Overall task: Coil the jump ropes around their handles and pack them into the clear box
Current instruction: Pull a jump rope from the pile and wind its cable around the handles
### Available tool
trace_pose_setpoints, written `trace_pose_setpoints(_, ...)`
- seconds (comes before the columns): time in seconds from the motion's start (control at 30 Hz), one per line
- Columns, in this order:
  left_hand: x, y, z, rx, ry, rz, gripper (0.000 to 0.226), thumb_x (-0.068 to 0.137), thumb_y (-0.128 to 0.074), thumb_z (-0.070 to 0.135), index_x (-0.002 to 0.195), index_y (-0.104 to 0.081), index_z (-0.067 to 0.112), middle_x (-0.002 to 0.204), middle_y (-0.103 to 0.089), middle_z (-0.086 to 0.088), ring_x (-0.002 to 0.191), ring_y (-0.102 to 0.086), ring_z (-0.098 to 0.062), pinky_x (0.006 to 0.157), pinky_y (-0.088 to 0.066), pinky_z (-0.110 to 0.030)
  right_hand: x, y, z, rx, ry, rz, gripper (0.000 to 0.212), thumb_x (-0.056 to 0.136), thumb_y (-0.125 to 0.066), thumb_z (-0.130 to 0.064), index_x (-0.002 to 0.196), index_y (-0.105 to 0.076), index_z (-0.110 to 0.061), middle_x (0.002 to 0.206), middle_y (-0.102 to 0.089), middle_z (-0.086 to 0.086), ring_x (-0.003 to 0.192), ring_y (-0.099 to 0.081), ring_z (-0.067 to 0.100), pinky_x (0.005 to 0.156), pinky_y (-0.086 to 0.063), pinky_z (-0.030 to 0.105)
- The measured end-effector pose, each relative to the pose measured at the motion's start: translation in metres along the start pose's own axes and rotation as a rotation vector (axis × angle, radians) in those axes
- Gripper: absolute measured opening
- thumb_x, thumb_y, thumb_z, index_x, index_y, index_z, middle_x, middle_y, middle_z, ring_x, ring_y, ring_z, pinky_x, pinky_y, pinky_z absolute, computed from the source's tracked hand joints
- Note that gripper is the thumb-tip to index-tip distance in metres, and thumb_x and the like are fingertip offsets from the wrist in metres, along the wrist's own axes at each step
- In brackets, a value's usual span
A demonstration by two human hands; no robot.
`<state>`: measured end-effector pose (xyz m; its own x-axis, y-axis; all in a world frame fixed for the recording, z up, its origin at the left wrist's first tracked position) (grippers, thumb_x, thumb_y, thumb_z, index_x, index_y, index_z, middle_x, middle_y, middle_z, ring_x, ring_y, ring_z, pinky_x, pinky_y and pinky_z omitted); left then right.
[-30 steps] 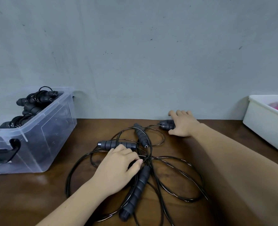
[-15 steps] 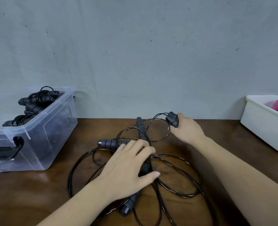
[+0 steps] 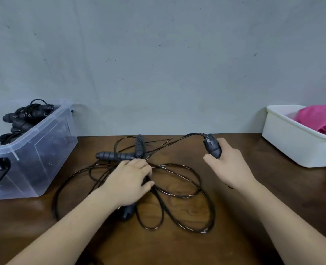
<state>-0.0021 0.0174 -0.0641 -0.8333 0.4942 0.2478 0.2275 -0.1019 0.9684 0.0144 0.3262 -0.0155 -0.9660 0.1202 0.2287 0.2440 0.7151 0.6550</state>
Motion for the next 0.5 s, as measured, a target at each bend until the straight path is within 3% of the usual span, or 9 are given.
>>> trace_pose_setpoints(0.17,0.007,0.0,-0.017,-0.026,0.104,0.047,0.029,0.103,-0.046,0.061,0.108,-0.06,0.036,0.114,-0.056,0.019,0.118,-0.054,-0.008,0.094,-0.04,-0.031,-0.018,0.029,-0.01,0.126,0.003,0.147,0.012,0.092,-0.065,-0.029,0.102,-0.058,-0.027,0.078,-0.066,0.004,0.063,-0.056,0.019,0.057,-0.044,0.033)
trace_pose_setpoints(0.33,0.011,0.011,-0.009,-0.195,0.162,0.056,0.025,0.099,-0.057,0.059,0.114,-0.059,0.039,0.113,-0.059,0.019,0.109,-0.059,-0.009,0.095,-0.05,-0.036,-0.032,0.024,-0.014,0.155,0.035,0.096,0.012,0.09,-0.067,-0.027,0.097,-0.058,-0.03,0.069,-0.062,-0.003,0.052,-0.048,0.007,0.054,-0.042,0.029)
trace_pose_setpoints(0.4,0.02,0.017,-0.006,-0.379,0.208,0.111,0.03,0.096,-0.065,0.053,0.121,-0.055,0.04,0.121,-0.061,0.02,0.114,-0.061,-0.005,0.096,-0.053,-0.036,-0.037,0.02,-0.018,0.153,0.079,0.079,0.013,0.09,-0.067,-0.026,0.098,-0.058,-0.03,0.067,-0.061,-0.007,0.052,-0.047,0.006,0.053,-0.042,0.025)
trace_pose_setpoints(0.5,0.039,0.023,0.003,-0.644,0.23,0.143,0.062,0.094,-0.073,0.048,0.147,-0.043,0.04,0.15,-0.054,0.019,0.136,-0.051,0.001,0.113,-0.047,-0.034,-0.046,0.017,-0.025,0.173,0.157,0.069,0.015,0.091,-0.068,-0.02,0.099,-0.057,-0.028,0.067,-0.06,-0.014,0.055,-0.048,0.006,0.052,-0.038,0.014)
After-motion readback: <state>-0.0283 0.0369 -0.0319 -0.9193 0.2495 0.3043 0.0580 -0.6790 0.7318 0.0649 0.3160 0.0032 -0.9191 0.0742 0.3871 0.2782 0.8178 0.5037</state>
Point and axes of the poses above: each hand's wrist, its own x-axis towards the middle knuckle, its own y-axis out of the back of the hand, z = x × y, the point moved 1 cm from there along x, towards the middle knuckle
